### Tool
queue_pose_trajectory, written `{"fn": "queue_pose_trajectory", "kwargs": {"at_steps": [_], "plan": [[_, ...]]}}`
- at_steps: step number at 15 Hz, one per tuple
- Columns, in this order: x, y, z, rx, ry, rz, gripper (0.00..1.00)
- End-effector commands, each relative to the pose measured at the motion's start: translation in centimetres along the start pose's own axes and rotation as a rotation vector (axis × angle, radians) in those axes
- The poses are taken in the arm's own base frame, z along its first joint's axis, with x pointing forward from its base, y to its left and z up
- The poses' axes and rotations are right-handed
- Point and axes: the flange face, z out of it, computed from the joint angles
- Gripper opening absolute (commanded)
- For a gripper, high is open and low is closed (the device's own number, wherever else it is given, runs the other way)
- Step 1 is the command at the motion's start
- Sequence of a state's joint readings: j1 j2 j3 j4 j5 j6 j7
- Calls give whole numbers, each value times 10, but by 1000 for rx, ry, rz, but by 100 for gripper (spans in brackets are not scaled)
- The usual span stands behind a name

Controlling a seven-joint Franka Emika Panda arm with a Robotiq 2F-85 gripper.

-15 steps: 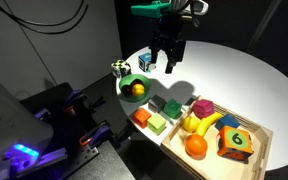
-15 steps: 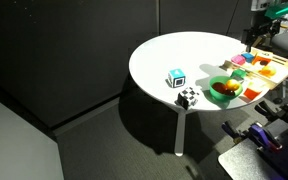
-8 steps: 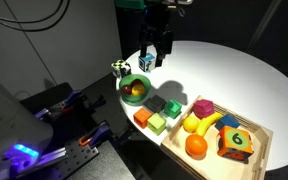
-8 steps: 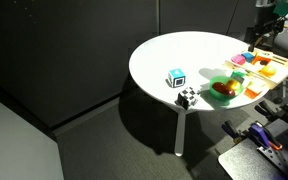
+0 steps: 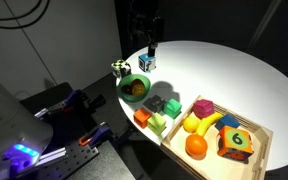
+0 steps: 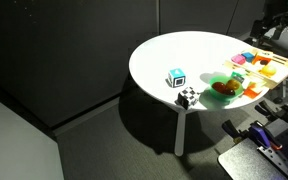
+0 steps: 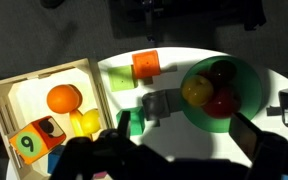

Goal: Pick up the yellow lemon and put it on the tray

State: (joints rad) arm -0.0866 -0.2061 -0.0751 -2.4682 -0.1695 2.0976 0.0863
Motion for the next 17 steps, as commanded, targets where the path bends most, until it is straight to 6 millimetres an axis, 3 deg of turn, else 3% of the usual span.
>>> {"fn": "queue_pose_trajectory", "kwargs": {"at_steps": [1,8,17], "plan": [[-20,-6,-17,17,58,-55,100],[-31,-19,-38,75,104,-141,100],[-26,-21,-36,84,89,-124,100]]}}
